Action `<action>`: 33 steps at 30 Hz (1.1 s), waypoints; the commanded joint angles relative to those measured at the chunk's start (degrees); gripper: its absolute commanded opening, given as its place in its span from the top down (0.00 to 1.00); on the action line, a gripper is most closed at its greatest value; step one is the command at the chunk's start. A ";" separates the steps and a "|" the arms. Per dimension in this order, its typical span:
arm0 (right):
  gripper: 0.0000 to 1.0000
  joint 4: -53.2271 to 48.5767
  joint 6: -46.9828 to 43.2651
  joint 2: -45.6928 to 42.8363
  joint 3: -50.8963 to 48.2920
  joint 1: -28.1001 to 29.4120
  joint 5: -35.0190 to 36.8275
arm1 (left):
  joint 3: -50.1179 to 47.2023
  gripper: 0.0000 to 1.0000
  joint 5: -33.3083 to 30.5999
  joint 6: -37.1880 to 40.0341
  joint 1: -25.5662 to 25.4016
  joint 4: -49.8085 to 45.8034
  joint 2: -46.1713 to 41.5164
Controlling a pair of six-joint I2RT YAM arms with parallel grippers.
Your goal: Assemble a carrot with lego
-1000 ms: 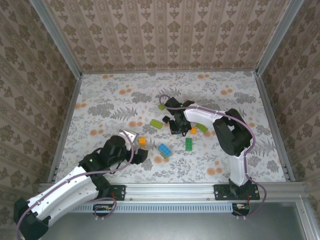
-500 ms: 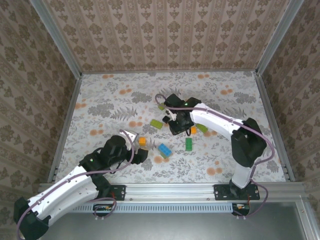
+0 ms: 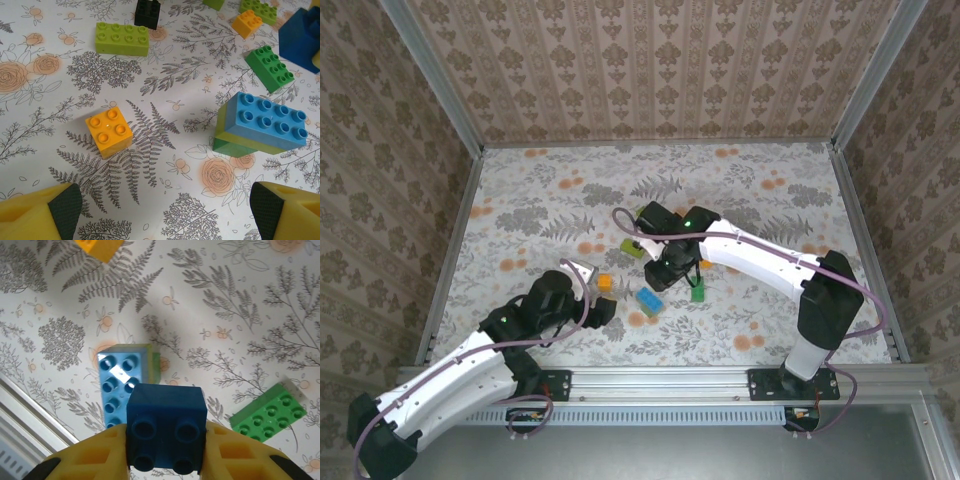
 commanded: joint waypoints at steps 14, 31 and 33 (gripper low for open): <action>0.71 -1.14 1.40 4.14 1.02 4.71 -0.56 | -0.06 0.10 -0.15 1.14 -0.52 0.89 -0.20; 0.71 -0.81 1.03 6.01 0.46 5.02 -0.19 | -0.07 0.10 -0.21 1.18 -0.58 0.90 -0.20; 0.71 -0.80 0.96 6.04 0.38 5.07 -0.19 | -0.10 0.10 -0.19 1.15 -0.51 0.90 -0.14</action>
